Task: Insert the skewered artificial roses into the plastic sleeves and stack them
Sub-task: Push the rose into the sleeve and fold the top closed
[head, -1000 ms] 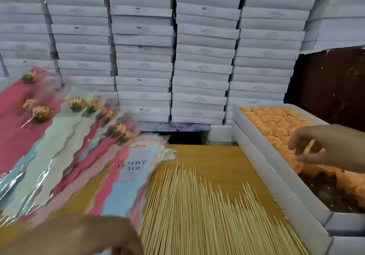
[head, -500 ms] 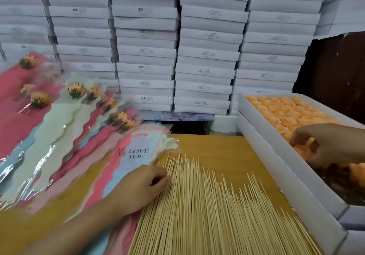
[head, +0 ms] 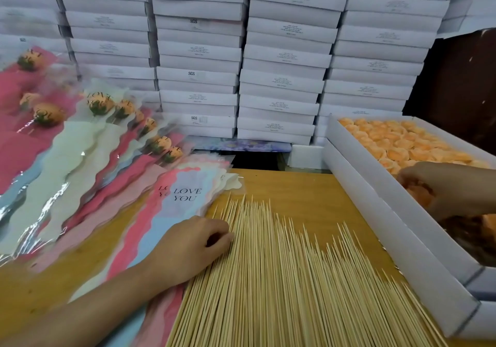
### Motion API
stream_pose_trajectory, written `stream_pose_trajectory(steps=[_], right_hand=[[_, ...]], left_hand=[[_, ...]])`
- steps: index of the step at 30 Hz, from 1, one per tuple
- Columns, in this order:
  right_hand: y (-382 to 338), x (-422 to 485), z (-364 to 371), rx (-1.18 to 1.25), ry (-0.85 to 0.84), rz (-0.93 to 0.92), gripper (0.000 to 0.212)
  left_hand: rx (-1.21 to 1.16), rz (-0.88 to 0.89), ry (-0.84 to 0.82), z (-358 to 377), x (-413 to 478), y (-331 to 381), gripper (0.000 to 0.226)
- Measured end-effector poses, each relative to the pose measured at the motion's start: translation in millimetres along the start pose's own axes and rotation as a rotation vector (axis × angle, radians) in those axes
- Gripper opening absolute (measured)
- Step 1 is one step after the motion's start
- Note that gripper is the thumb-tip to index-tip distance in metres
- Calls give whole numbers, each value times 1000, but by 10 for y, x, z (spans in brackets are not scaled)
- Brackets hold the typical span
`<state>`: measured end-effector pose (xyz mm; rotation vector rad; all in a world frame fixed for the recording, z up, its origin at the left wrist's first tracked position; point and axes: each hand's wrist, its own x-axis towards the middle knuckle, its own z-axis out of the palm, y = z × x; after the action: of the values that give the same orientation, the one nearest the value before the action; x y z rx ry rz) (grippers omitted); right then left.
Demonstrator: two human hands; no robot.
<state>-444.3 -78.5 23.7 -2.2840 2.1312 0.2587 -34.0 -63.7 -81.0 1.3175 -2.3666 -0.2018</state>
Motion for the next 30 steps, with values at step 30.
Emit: stream_pose_trajectory(steps=[30], right_hand=[[27,-20,-49,-50,91,21,34]], left_hand=[[10,10,10,28,-13,-23,40]])
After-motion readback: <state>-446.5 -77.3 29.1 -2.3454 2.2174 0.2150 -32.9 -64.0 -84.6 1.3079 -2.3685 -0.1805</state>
